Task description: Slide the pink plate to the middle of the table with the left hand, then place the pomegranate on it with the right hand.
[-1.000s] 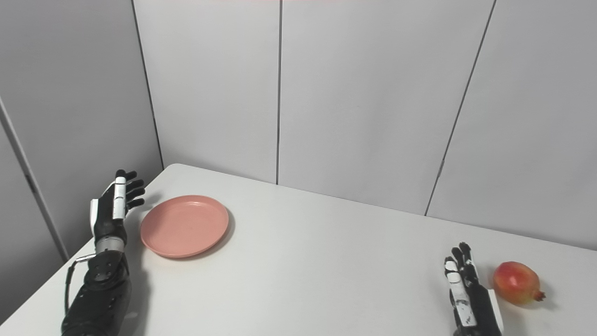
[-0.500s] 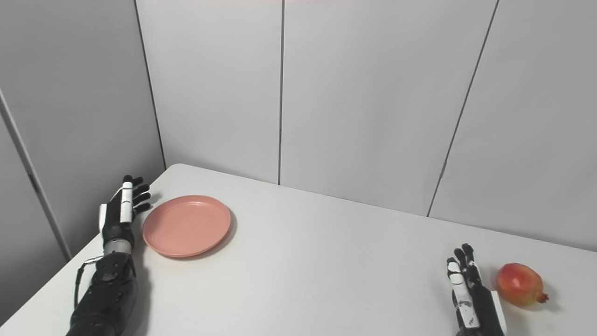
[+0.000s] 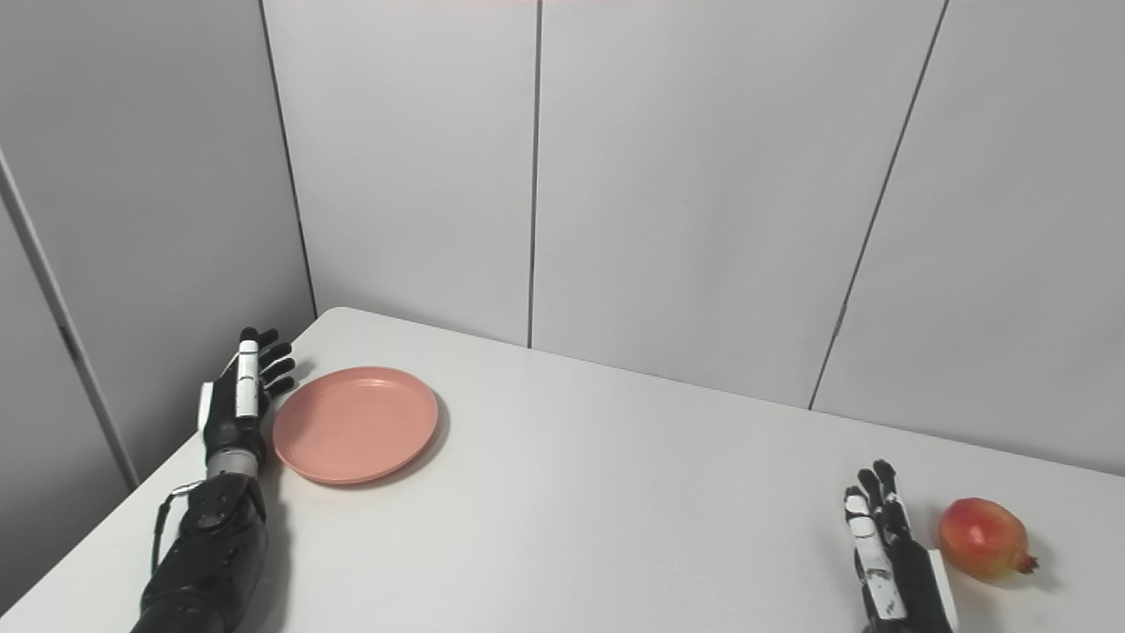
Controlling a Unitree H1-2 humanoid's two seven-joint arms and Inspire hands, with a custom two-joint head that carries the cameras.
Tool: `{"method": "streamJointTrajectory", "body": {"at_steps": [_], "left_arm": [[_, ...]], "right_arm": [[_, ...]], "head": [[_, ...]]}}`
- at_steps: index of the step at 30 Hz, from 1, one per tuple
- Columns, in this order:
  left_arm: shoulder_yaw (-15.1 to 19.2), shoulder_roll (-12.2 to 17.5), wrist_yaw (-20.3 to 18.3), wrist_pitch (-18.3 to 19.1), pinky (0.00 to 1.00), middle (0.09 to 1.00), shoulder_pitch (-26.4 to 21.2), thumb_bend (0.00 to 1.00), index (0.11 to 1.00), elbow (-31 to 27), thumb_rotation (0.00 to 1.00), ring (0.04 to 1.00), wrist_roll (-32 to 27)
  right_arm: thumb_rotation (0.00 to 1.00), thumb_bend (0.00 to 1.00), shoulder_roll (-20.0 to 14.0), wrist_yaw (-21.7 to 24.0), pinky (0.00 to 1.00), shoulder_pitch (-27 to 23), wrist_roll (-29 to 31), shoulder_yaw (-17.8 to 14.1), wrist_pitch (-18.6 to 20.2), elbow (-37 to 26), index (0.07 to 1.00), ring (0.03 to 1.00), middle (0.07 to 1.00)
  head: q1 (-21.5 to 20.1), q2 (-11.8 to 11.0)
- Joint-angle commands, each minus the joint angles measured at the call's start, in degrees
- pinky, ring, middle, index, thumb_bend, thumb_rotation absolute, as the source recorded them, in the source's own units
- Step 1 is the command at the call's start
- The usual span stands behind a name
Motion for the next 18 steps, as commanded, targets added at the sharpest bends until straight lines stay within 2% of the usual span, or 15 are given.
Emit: {"method": "streamJointTrajectory", "body": {"at_steps": [1, 7, 18], "left_arm": [[-0.13, -0.67, -2.39, -0.53, 0.73, 0.769, -3.03, 0.54, 0.751, -0.02, 1.00, 0.772, -1.43], [0.07, -1.39, -4.98, 0.97, 0.75, 0.792, -3.07, 0.54, 0.777, -0.47, 1.00, 0.792, -3.82], [-0.95, -2.31, -6.21, 3.65, 0.75, 0.797, -2.63, 0.55, 0.784, -2.98, 1.00, 0.789, -3.73]], "right_arm": [[0.74, 0.44, -0.22, 0.10, 1.00, -0.54, 0.04, -0.25, -1.92, -0.44, 0.998, 0.966, 0.980], [0.74, 0.44, -0.13, 0.21, 1.00, -0.48, 0.18, -0.21, -1.81, -0.81, 1.000, 0.970, 0.984], [0.76, 0.44, -0.20, 0.16, 1.00, -0.47, -0.29, 0.00, -1.69, -1.13, 1.000, 0.974, 0.988]], "head": [[0.02, 0.12], [-0.08, 0.21], [-0.44, 0.42]]}}
